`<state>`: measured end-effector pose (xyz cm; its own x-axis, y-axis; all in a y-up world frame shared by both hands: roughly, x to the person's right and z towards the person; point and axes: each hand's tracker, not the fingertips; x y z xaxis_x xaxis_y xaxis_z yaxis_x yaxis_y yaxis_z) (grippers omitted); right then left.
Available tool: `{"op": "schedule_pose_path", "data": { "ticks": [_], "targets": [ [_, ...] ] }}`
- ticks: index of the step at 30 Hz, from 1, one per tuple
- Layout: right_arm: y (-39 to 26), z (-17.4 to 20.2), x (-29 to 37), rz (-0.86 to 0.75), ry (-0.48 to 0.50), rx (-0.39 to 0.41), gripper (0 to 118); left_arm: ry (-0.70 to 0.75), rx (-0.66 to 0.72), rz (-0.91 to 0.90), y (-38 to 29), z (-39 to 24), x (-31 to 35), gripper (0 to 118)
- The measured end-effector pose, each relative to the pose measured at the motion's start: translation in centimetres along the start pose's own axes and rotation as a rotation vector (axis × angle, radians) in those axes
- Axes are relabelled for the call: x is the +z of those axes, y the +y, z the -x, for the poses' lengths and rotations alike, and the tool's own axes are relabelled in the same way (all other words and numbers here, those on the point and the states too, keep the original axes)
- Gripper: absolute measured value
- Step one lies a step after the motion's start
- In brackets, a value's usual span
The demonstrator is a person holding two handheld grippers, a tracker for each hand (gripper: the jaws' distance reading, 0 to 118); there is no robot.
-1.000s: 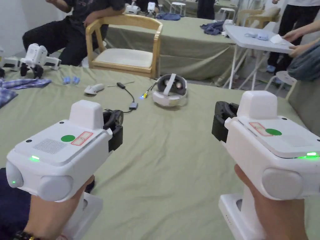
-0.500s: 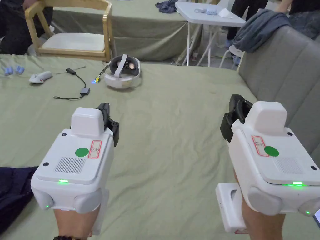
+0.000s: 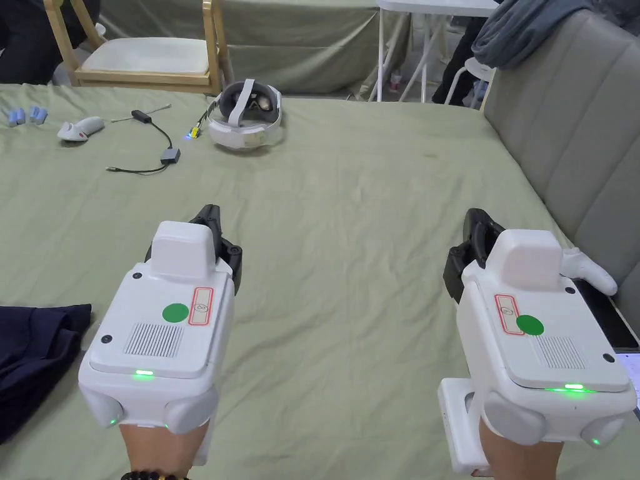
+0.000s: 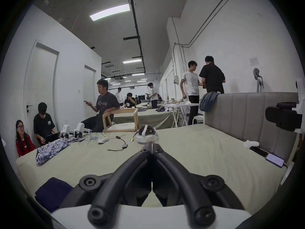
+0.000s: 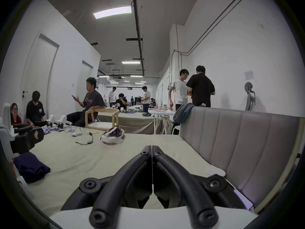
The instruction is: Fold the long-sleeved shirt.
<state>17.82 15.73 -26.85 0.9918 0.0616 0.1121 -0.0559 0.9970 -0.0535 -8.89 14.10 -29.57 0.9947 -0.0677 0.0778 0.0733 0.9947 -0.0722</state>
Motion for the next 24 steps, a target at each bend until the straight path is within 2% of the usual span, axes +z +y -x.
{"op": "schedule_pose_path", "data": {
  "ticks": [1, 2, 3, 5, 6, 7, 8, 9, 24],
  "targets": [
    [0.2, 0.0, 0.0, -0.001, -0.001, 0.003, 0, -0.001, 0.002, 0.002, 0.1, 0.0, 0.0, 8],
    [0.5, 0.0, 0.0, -0.005, 0.002, 0.008, 0, -0.003, 0.006, 0.001, 0.1, 0.0, 0.1, 20],
    [0.6, -0.1, 0.1, -0.01, 0.015, 0.008, 6, -0.001, 0.014, 0.004, 0.2, 0.0, 0.0, 30],
    [0.8, -0.2, 0.0, 0.006, 0.063, -0.009, 44, -0.008, 0.025, 0.014, 0.3, 0.2, -0.1, 60],
    [0.9, -0.2, -0.1, 0.005, 0.057, -0.007, 68, -0.006, 0.022, 0.012, 0.3, 0.2, 0.0, 76],
    [0.9, 0.0, -0.2, 0.008, 0.051, -0.004, 102, -0.005, 0.016, 0.007, 0.3, 0.3, -0.1, 93],
    [0.8, 0.2, -0.2, 0.006, 0.032, 0.005, 117, -0.006, 0.012, 0.0, 0.3, 0.4, 0.0, 104],
    [0.7, 0.4, -0.1, -0.003, 0.016, 0.015, 118, -0.015, 0.008, -0.005, 0.4, 0.6, 0.1, 111],
    [1.2, 0.4, -0.1, -0.013, 0.013, 0.021, 118, 0.025, 0.012, -0.011, 0.3, 1.2, 0.4, 111]
  ]
}}
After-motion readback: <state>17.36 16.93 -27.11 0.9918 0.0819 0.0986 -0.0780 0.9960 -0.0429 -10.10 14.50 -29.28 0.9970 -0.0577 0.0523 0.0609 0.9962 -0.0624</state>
